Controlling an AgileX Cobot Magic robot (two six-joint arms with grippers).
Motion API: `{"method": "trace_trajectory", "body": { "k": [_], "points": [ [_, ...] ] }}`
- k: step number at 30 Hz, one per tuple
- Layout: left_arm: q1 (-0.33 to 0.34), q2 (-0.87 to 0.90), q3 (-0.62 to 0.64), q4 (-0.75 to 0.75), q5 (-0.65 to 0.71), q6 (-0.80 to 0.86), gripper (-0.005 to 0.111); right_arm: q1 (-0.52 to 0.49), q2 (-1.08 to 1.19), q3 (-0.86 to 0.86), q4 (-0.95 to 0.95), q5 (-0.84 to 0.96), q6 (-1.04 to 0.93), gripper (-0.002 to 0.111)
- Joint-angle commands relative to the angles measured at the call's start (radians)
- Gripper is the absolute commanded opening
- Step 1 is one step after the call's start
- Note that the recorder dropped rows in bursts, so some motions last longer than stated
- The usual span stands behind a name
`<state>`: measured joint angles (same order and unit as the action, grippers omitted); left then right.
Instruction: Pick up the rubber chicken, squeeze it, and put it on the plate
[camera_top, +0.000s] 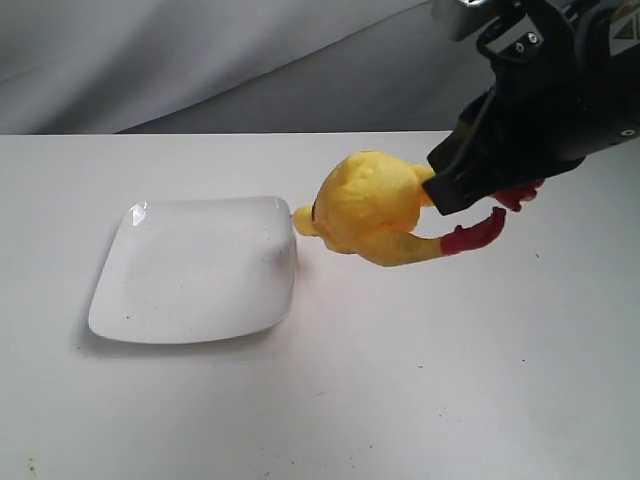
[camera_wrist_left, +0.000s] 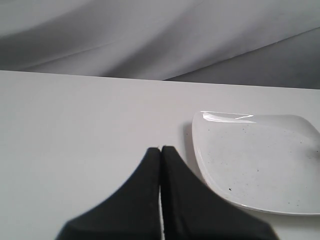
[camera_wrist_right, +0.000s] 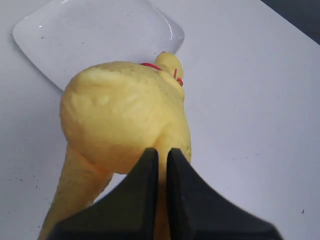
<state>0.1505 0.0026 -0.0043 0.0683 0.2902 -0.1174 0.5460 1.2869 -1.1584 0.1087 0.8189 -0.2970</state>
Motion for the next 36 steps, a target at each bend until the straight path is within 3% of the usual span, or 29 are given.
{"method": "trace_trajectory", "body": {
  "k": [1, 13, 20, 23, 28, 36],
  "points": [
    [0.002, -0.003, 0.004, -0.008, -0.005, -0.004, 0.001, 0.002, -0.013, -0.008, 0.098, -0.046, -0.092, 0.000],
    [0.002, -0.003, 0.004, -0.008, -0.005, -0.004, 0.001, 0.002, -0.013, -0.008, 0.234, -0.074, -0.272, 0.000],
    [0.002, -0.003, 0.004, -0.008, -0.005, -0.004, 0.001, 0.002, 0.052, -0.006, 0.110, 0.130, -0.321, 0.001],
    [0.002, -0.003, 0.004, -0.008, -0.005, -0.004, 0.001, 0.002, 0.105, -0.006, 0.069, 0.196, -0.309, 0.012],
    [0.002, -0.003, 0.004, -0.008, -0.005, -0.004, 0.001, 0.002, 0.201, -0.006, 0.027, 0.146, -0.305, 0.040],
    [0.002, -0.003, 0.004, -0.008, -0.005, -0.004, 0.001, 0.002, 0.341, -0.006, -0.193, 0.120, -0.162, 0.048]
  ]
}}
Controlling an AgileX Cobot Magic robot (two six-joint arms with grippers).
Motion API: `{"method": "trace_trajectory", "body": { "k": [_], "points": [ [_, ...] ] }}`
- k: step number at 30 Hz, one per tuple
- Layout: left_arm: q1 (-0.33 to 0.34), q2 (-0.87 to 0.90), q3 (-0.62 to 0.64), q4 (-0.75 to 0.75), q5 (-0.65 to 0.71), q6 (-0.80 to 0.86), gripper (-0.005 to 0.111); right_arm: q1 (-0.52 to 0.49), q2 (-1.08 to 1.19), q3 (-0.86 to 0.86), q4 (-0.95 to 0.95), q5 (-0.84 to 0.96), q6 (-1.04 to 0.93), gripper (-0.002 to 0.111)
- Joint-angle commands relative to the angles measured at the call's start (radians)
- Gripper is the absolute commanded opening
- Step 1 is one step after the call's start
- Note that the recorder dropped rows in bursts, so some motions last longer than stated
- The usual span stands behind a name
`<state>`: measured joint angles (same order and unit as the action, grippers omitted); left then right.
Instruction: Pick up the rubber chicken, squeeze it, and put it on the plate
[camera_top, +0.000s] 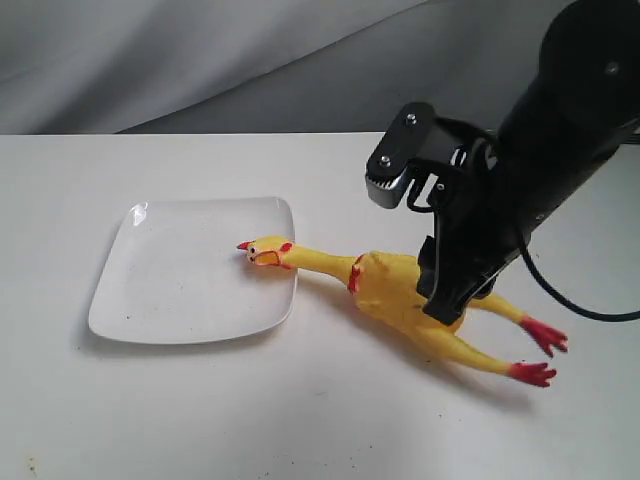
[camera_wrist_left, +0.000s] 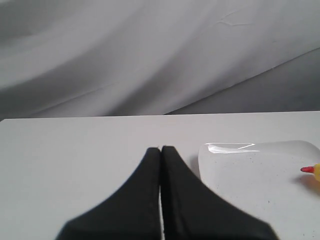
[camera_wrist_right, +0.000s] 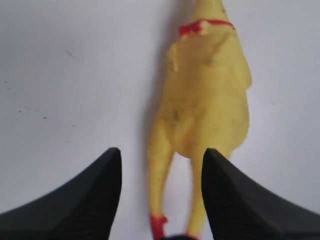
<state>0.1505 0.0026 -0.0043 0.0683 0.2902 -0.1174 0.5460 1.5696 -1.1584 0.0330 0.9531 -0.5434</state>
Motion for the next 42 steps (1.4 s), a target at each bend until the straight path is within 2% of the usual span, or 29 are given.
{"method": "trace_trajectory", "body": {
  "k": [1, 12, 26, 29, 34, 42],
  "points": [
    [0.002, -0.003, 0.004, -0.008, -0.005, -0.004, 0.001, 0.002, 0.076, -0.006, -0.128, -0.015, 0.101, 0.048],
    [0.002, -0.003, 0.004, -0.008, -0.005, -0.004, 0.001, 0.002, 0.261, -0.006, -0.066, 0.028, 0.104, 0.048],
    [0.002, -0.003, 0.004, -0.008, -0.005, -0.004, 0.001, 0.002, 0.353, -0.006, 0.013, 0.084, 0.108, 0.047],
    [0.002, -0.003, 0.004, -0.008, -0.005, -0.004, 0.001, 0.002, 0.372, -0.006, 0.000, 0.110, 0.108, 0.038],
    [0.002, -0.003, 0.004, -0.008, -0.005, -0.004, 0.001, 0.002, 0.379, -0.006, -0.063, 0.116, 0.147, 0.002],
    [0.002, -0.003, 0.004, -0.008, -0.005, -0.004, 0.001, 0.002, 0.357, -0.006, -0.101, 0.113, 0.159, 0.000]
  ]
}}
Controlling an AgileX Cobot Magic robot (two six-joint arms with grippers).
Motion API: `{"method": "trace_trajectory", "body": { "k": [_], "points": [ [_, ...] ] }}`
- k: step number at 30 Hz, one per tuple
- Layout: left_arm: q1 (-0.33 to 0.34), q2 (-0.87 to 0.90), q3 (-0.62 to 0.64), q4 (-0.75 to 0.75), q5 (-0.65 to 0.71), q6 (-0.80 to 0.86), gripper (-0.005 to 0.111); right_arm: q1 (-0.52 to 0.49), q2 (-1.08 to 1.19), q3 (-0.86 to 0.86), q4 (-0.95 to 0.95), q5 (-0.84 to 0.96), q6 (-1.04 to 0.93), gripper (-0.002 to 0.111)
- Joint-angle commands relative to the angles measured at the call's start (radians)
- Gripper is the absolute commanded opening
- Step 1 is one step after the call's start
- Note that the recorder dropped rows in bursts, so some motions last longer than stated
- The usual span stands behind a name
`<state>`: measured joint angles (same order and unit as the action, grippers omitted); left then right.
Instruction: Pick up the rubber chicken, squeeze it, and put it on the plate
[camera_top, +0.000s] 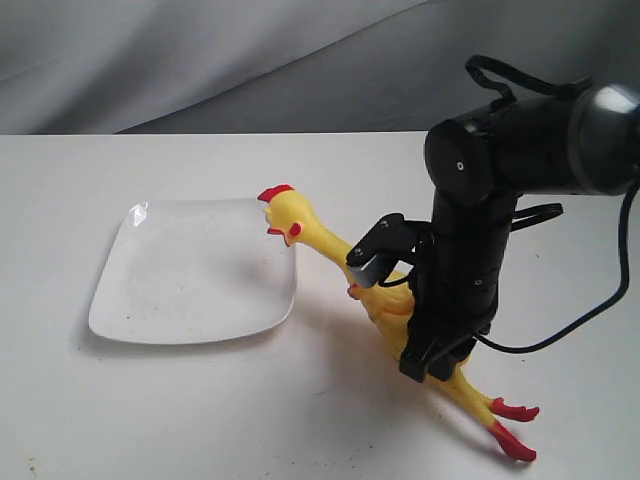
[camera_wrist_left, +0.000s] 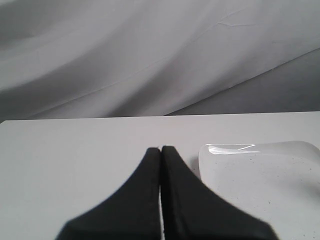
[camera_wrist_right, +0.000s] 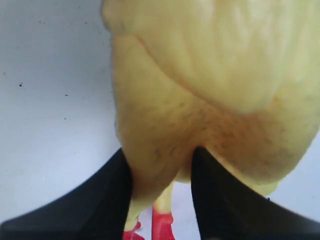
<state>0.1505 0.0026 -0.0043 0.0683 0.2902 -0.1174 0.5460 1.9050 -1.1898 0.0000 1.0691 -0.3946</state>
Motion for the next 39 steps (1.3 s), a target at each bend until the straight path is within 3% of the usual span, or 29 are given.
{"method": "trace_trajectory", "body": {
  "k": [1, 10, 15, 20, 25, 29, 35, 39],
  "points": [
    [0.002, -0.003, 0.004, -0.008, -0.005, -0.004, 0.001, 0.002, 0.004, 0.025, -0.079, -0.003, 0.010, 0.000],
    [0.002, -0.003, 0.004, -0.008, -0.005, -0.004, 0.001, 0.002, -0.307, 0.024, -0.127, -0.007, 0.006, 0.000],
    [0.002, -0.003, 0.004, -0.008, -0.005, -0.004, 0.001, 0.002, -0.482, 0.024, -0.061, -0.007, -0.035, 0.000],
    [0.002, -0.003, 0.004, -0.008, -0.005, -0.004, 0.001, 0.002, -0.547, 0.024, 0.194, -0.012, -0.182, 0.000],
    [0.002, -0.003, 0.004, -0.008, -0.005, -0.004, 0.001, 0.002, -0.547, 0.024, 0.314, -0.106, -0.214, 0.000],
    [0.002, -0.003, 0.004, -0.008, -0.005, -0.004, 0.001, 0.002, -0.547, 0.024, 0.569, -0.170, -0.392, 0.000],
    [0.002, -0.003, 0.004, -0.008, -0.005, -0.004, 0.001, 0.002, -0.547, 0.024, 0.822, -0.141, -0.573, 0.000],
    [0.002, -0.003, 0.004, -0.008, -0.005, -0.004, 0.001, 0.002, -0.547, 0.024, 0.887, -0.100, -0.625, 0.000]
  ]
}}
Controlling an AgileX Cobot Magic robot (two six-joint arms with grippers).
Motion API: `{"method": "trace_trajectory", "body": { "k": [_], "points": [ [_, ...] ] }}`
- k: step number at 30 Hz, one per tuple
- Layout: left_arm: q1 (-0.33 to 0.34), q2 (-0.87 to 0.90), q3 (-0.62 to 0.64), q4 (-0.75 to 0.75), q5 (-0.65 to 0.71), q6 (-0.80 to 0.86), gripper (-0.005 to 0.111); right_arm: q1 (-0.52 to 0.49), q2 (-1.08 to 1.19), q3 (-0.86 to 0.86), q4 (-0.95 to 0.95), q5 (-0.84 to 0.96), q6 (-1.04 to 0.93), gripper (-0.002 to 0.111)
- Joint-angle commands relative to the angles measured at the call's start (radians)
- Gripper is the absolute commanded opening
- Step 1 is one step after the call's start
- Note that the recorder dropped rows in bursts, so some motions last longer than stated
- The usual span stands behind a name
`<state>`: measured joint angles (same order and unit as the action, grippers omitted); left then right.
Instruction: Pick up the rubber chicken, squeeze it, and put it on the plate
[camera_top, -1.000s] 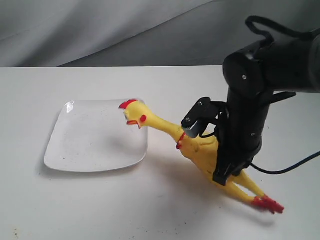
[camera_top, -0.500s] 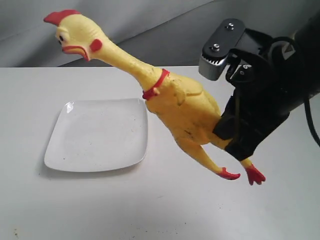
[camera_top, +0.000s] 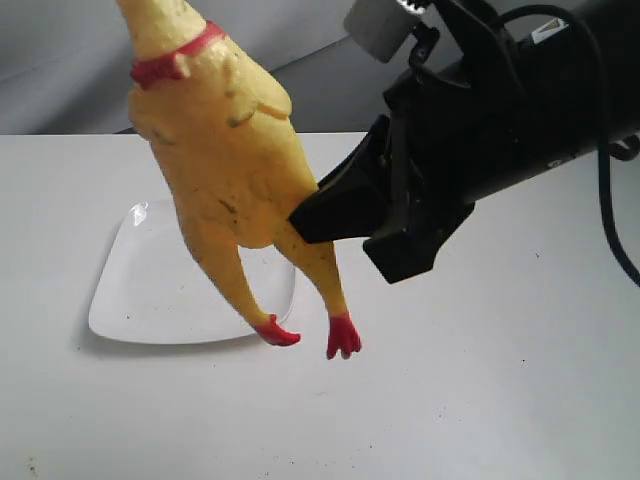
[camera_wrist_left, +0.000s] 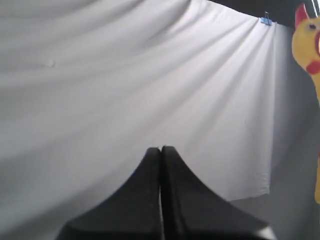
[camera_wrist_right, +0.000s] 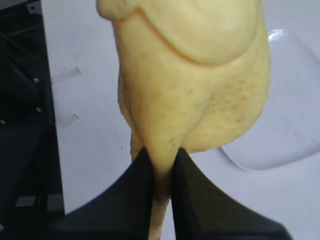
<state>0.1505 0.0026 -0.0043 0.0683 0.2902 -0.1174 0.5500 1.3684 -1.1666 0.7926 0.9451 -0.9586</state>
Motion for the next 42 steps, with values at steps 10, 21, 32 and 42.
{"method": "trace_trajectory", "body": {
  "k": [10, 21, 32, 42],
  "points": [
    [0.002, -0.003, 0.004, -0.008, -0.005, -0.004, 0.001, -0.002, -0.010, 0.004, 0.111, 0.074, -0.061, 0.000],
    [0.002, -0.003, 0.004, -0.008, -0.005, -0.004, 0.001, -0.002, -0.010, 0.042, 0.105, 0.043, -0.084, 0.000],
    [0.002, -0.003, 0.004, -0.008, -0.005, -0.004, 0.001, -0.002, -0.010, 0.042, 0.110, 0.050, -0.086, 0.000],
    [0.002, -0.003, 0.004, -0.008, -0.005, -0.004, 0.001, -0.002, -0.010, 0.042, 0.116, 0.050, -0.089, 0.000]
  ]
}}
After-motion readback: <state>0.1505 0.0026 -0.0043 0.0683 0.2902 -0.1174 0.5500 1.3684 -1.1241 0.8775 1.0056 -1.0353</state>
